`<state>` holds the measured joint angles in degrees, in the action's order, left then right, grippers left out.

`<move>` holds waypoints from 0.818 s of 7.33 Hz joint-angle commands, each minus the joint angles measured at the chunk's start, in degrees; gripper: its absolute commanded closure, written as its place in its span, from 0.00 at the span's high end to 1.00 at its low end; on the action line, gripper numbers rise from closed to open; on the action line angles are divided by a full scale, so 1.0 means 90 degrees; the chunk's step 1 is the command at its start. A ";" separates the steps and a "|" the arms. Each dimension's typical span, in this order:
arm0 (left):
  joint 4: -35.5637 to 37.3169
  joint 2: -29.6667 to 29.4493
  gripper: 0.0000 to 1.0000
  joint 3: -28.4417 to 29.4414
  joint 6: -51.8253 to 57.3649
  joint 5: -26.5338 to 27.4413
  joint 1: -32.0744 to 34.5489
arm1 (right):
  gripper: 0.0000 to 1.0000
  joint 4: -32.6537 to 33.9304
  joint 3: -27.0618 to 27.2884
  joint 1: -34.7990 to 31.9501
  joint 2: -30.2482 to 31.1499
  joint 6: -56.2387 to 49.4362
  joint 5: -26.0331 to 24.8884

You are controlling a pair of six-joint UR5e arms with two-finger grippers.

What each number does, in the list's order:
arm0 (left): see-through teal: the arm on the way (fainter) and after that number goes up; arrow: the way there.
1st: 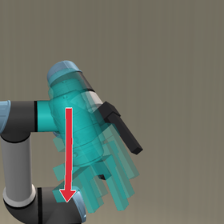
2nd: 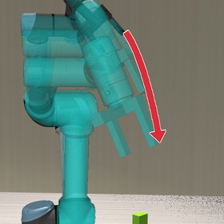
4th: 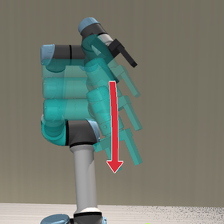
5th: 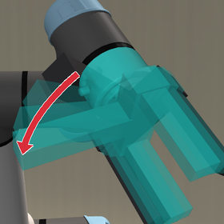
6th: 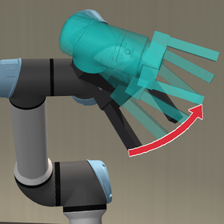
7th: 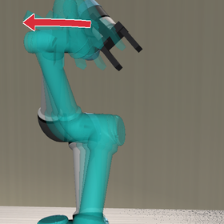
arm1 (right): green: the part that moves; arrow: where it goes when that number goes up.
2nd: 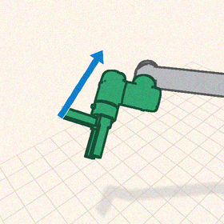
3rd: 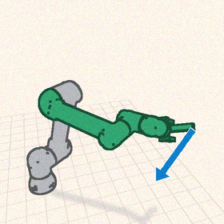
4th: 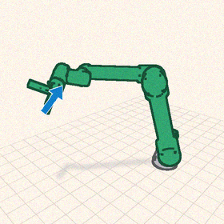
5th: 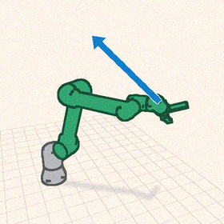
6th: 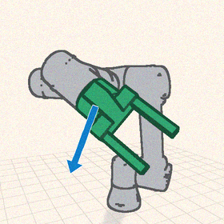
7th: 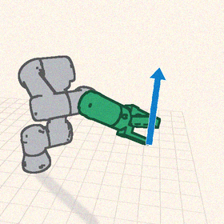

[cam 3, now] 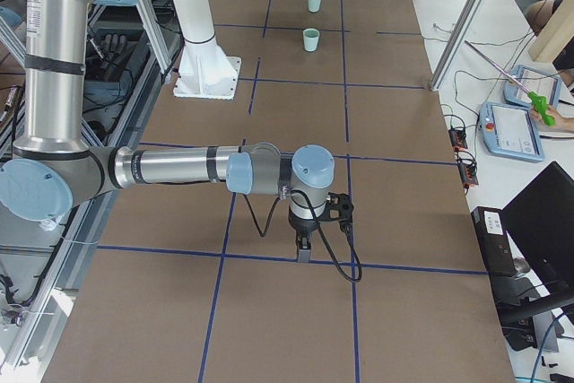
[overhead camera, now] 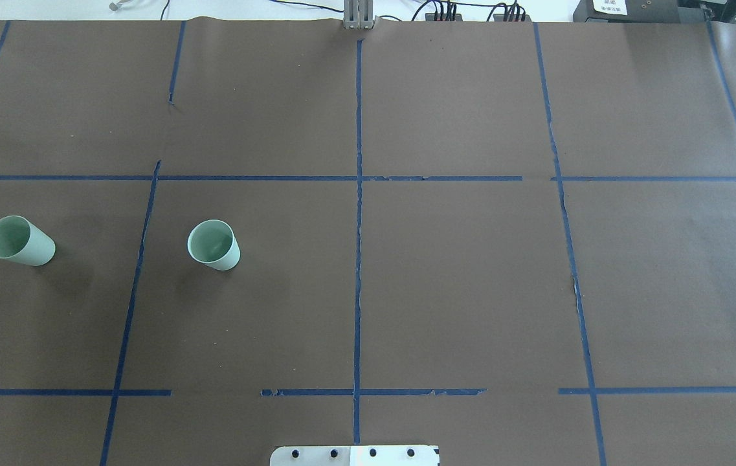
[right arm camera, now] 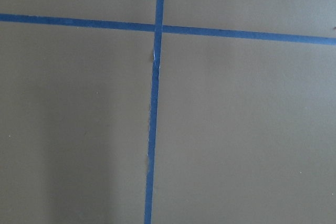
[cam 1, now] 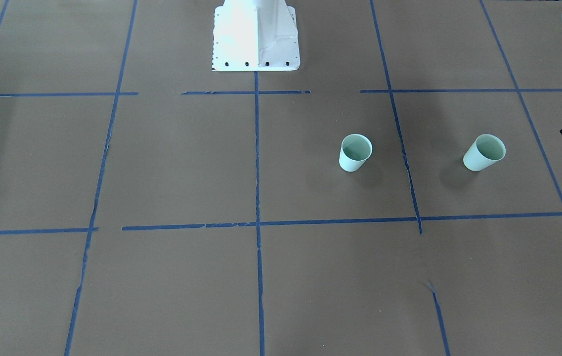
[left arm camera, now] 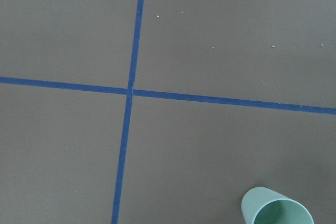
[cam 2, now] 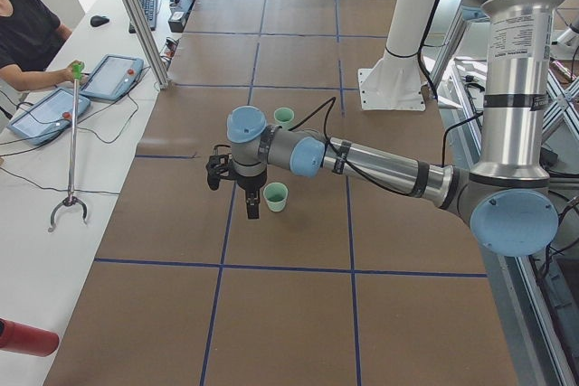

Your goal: Stack cups

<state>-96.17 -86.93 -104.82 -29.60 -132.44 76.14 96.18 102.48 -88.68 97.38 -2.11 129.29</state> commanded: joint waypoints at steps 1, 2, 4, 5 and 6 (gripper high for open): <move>-0.1661 0.0459 1.00 0.0199 -0.1566 0.0047 -0.0848 | 1.00 0.0006 0.0000 0.0000 0.0000 0.0000 0.0000; -0.2229 0.0460 1.00 0.0501 -0.2077 0.0067 -0.1210 | 1.00 0.0006 0.0000 0.0000 0.0000 0.0010 0.0000; -0.2897 0.0431 1.00 0.0864 -0.2675 0.0291 -0.1719 | 1.00 -0.0003 0.0000 0.0000 0.0000 0.0000 0.0000; -0.2909 0.0382 1.00 0.0962 -0.2688 0.0292 -0.1799 | 1.00 -0.0004 0.0000 0.0000 0.0000 0.0000 0.0000; -0.2909 0.0314 1.00 0.1011 -0.2688 0.0292 -0.1935 | 1.00 -0.0004 0.0000 0.0000 0.0000 0.0000 0.0000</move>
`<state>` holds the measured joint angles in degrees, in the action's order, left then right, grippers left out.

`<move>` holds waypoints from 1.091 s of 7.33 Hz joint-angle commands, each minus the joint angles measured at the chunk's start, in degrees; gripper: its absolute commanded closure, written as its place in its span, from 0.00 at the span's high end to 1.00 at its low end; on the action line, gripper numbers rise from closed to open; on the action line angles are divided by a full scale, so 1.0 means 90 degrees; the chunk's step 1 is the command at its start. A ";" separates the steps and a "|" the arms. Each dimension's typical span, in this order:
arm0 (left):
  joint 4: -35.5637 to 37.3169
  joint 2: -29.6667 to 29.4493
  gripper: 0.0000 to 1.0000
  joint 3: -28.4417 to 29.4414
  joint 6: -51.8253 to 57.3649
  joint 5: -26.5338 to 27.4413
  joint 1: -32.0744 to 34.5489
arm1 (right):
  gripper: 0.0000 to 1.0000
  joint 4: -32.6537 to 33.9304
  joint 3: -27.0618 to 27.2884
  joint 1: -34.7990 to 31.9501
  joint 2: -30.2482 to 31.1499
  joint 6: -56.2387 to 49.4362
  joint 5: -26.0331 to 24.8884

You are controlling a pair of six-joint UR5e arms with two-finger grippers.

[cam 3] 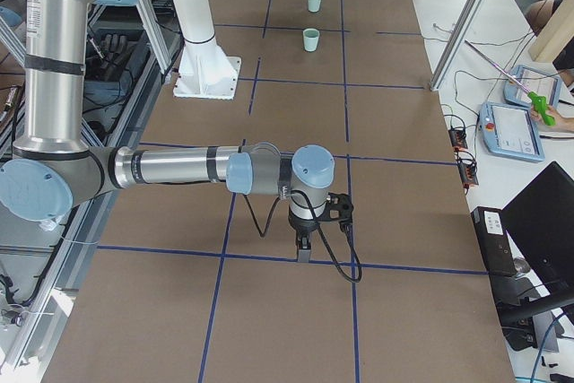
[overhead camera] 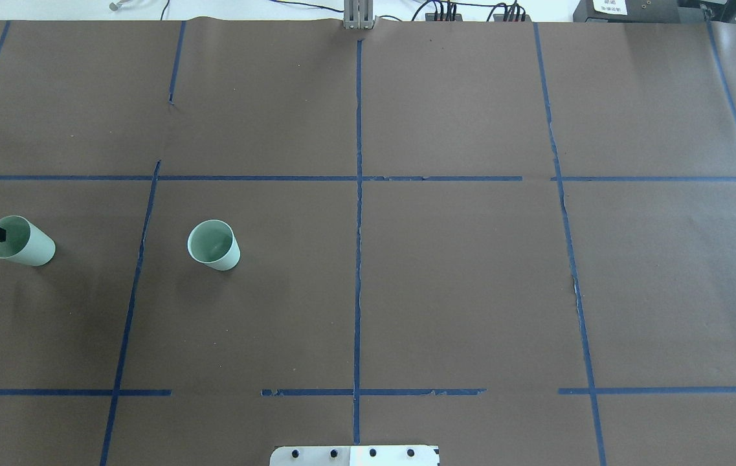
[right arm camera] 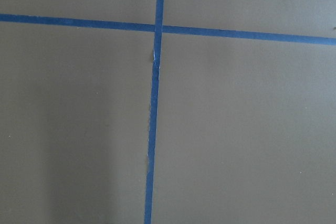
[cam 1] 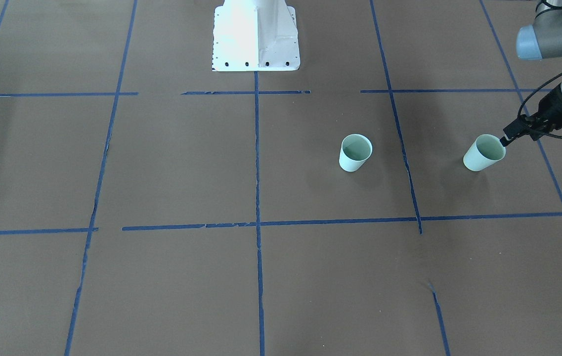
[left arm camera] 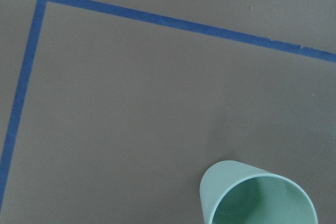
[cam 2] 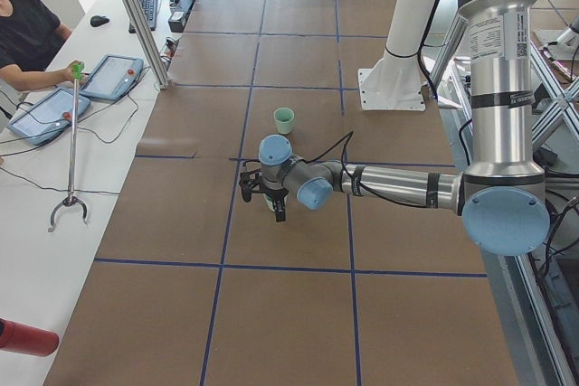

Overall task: Stack cups
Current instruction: 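Lower the left gripper onto the outer pale green cup and grasp it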

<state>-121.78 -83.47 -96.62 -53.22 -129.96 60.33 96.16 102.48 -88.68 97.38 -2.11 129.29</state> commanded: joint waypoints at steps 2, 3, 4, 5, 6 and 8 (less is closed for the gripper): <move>-0.0063 -0.0148 0.53 0.0120 -0.0064 0.0016 -0.0307 | 1.00 -0.0001 0.0000 0.0000 0.0000 0.0000 0.0000; -0.0053 -0.0159 0.14 0.0052 -0.0054 0.0026 -0.0307 | 1.00 -0.0001 0.0000 0.0000 0.0000 0.0000 0.0000; -0.0053 -0.0149 0.00 0.0061 -0.0054 0.0035 -0.0298 | 1.00 0.0009 0.0000 0.0000 0.0000 0.0000 0.0000; -0.0053 -0.0168 0.00 0.0013 -0.0064 0.0035 -0.0249 | 1.00 -0.0001 0.0000 0.0000 0.0000 0.0010 0.0000; 0.0044 -0.0072 0.00 -0.0326 -0.0015 0.0006 -0.0229 | 1.00 -0.0001 0.0009 0.0000 0.0000 0.0000 0.0000; 0.1267 -0.0167 0.00 -0.1369 0.0005 -0.0033 -0.0035 | 1.00 0.0009 0.0000 0.0000 0.0000 0.0000 0.0000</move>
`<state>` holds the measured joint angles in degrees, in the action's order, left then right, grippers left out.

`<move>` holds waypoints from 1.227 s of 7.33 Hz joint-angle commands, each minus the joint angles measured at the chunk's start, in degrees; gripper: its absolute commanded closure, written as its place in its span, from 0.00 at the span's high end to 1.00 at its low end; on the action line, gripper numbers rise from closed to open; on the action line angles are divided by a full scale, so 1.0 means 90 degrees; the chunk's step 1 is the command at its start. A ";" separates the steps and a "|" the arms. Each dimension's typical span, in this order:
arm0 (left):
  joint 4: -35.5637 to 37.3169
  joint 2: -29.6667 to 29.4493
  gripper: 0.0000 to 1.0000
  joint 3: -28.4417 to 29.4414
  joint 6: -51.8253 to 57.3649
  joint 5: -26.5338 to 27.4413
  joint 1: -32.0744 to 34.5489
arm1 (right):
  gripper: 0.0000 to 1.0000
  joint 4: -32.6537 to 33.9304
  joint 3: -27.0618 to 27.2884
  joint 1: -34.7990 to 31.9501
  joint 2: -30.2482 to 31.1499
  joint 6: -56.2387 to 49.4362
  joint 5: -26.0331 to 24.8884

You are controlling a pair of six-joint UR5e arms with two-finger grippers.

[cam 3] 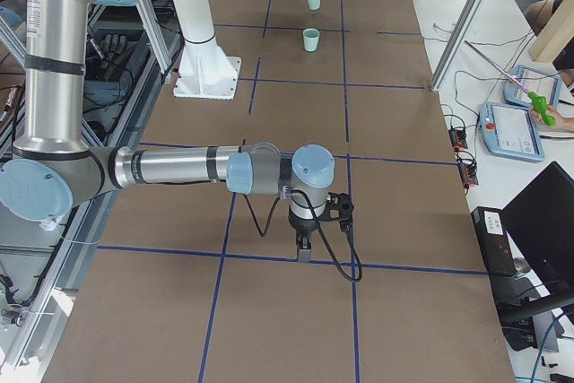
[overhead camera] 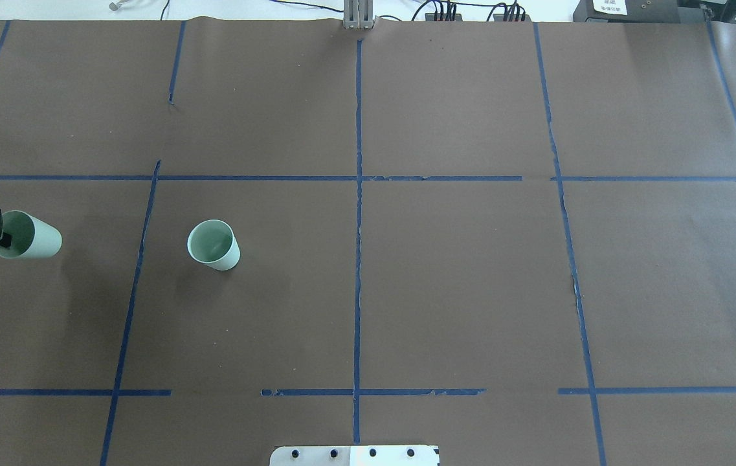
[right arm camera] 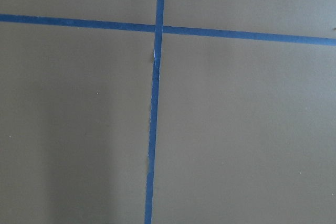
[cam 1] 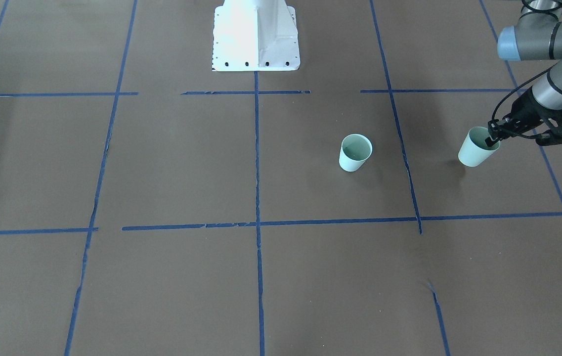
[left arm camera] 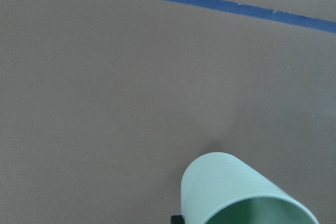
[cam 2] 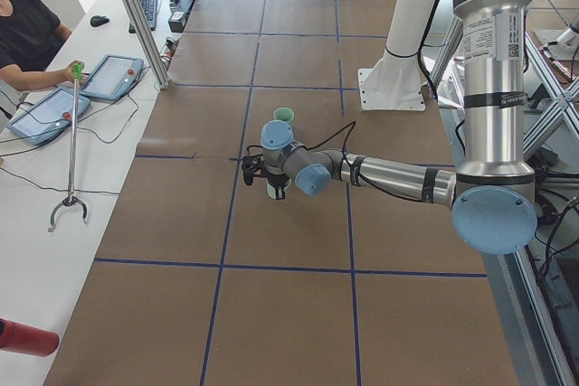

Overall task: Stack cups
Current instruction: 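Lower the left gripper onto the outer pale green cup and grasp it, then lift the held cup with the left gripper and carry it over the other cup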

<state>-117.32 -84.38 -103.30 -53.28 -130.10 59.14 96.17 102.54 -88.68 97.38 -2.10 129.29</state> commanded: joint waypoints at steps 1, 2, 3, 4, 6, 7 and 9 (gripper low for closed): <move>0.1350 -0.0087 0.00 -0.1105 0.0012 -0.0017 0.0119 | 1.00 -0.0002 -0.0007 0.0000 0.0000 0.0009 0.0000; 0.2129 -0.0396 0.00 -0.1458 0.0002 -0.0017 0.0158 | 1.00 -0.0002 0.0003 0.0000 0.0000 -0.0001 0.0000; 0.3191 -0.1173 0.00 -0.1635 -0.0095 -0.0017 0.0187 | 1.00 0.0008 -0.0007 0.0000 0.0000 -0.0001 0.0000; 0.3791 -0.1780 0.00 -0.1647 -0.0540 -0.0026 0.0100 | 1.00 0.0008 -0.0007 0.0000 0.0000 -0.0001 0.0000; 0.3797 -0.2651 0.00 -0.1434 -0.1907 -0.0036 -0.0688 | 1.00 -0.0002 -0.0007 0.0000 0.0000 -0.0001 0.0000; 0.3778 -0.3013 0.00 -0.1103 -0.2241 -0.0036 -0.1001 | 1.00 -0.0002 -0.0007 0.0000 0.0000 -0.0001 0.0000; 0.3622 -0.3193 0.00 -0.0866 -0.2429 -0.0017 -0.1326 | 1.00 -0.0002 -0.0007 0.0000 0.0000 -0.0001 0.0000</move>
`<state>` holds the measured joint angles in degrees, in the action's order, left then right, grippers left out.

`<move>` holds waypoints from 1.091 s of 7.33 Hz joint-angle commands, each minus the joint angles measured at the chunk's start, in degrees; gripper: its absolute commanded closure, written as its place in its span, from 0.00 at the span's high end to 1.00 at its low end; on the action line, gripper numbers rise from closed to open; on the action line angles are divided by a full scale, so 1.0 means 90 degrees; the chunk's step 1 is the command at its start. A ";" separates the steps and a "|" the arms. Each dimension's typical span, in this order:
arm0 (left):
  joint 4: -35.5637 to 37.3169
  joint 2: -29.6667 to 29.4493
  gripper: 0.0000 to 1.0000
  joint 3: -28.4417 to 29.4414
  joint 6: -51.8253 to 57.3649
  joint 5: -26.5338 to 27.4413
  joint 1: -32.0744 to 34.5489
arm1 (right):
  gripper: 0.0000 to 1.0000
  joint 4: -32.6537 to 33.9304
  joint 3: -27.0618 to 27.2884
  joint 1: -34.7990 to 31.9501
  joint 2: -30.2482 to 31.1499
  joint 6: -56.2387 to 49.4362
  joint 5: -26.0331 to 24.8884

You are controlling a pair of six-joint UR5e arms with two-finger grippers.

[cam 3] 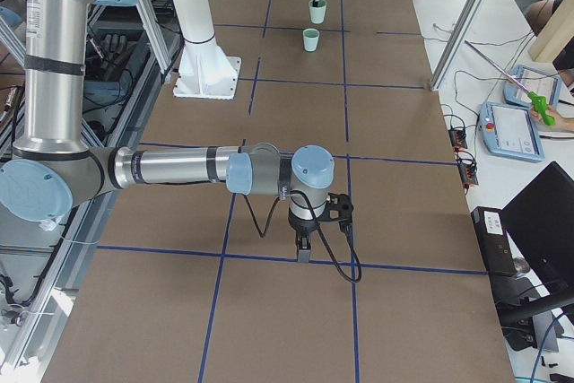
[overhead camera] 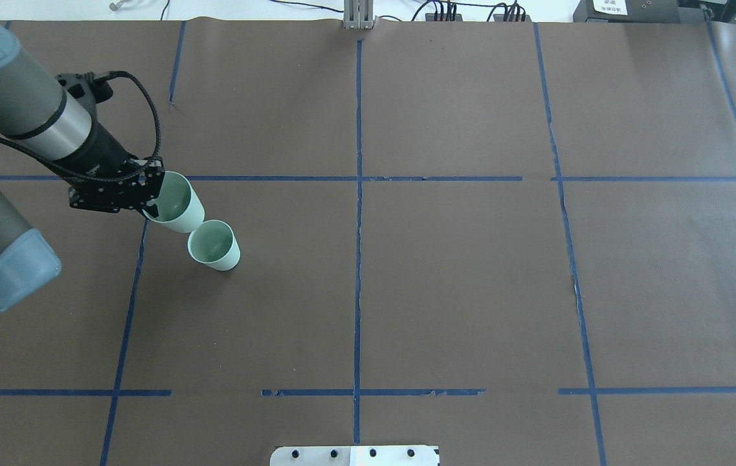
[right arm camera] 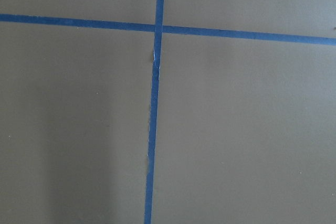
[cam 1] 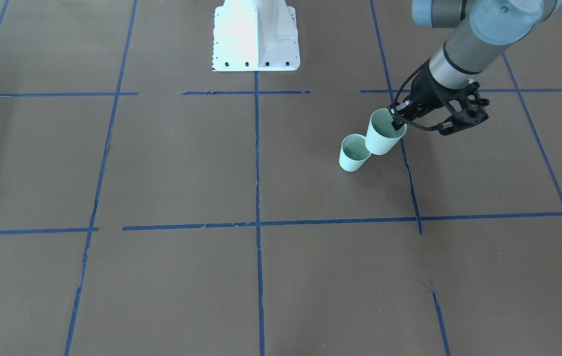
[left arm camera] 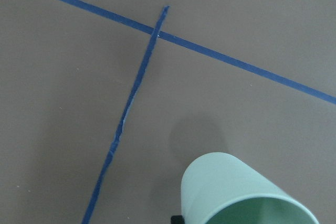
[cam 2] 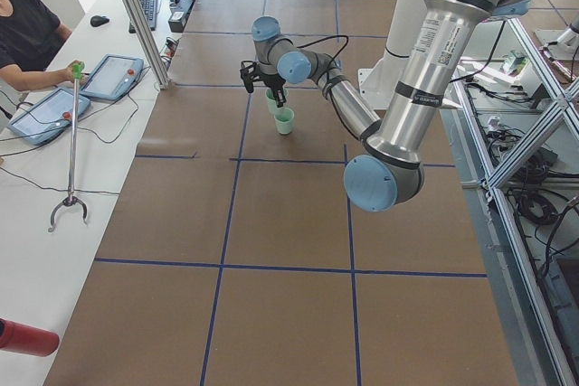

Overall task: Stack cups
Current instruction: 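Lift the held cup with the left gripper and carry it over the other cup, then lower the held cup into the other pale green cup and release it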

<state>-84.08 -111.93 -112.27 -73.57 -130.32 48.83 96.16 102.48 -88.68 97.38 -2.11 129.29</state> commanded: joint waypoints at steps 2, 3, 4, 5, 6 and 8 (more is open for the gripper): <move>-0.0150 -0.0093 0.00 0.0258 -0.0145 0.0026 -0.0308 | 1.00 0.0009 0.0000 0.0000 0.0000 0.0000 0.0000; -0.0150 -0.0074 0.00 0.0258 -0.0155 0.0026 -0.0308 | 1.00 0.0000 0.0000 0.0000 0.0000 0.0000 0.0000; -0.0150 -0.0054 0.00 0.0267 -0.0145 0.0036 -0.0337 | 1.00 0.0009 0.0000 0.0000 0.0000 0.0000 0.0000; -0.0150 -0.0054 0.00 0.0268 -0.0145 0.0036 -0.0338 | 1.00 0.0009 0.0000 0.0000 0.0000 0.0000 0.0000; -0.0160 -0.0044 0.00 0.0277 -0.0145 0.0027 -0.0338 | 1.00 0.0000 0.0000 0.0000 0.0000 0.0000 0.0000; -0.0228 -0.0044 1.00 0.0258 -0.0135 0.0027 -0.0338 | 1.00 0.0000 0.0000 0.0000 0.0000 0.0000 0.0000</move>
<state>-85.73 -112.34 -109.78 -74.65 -130.03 45.76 96.20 102.48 -88.68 97.38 -2.11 129.29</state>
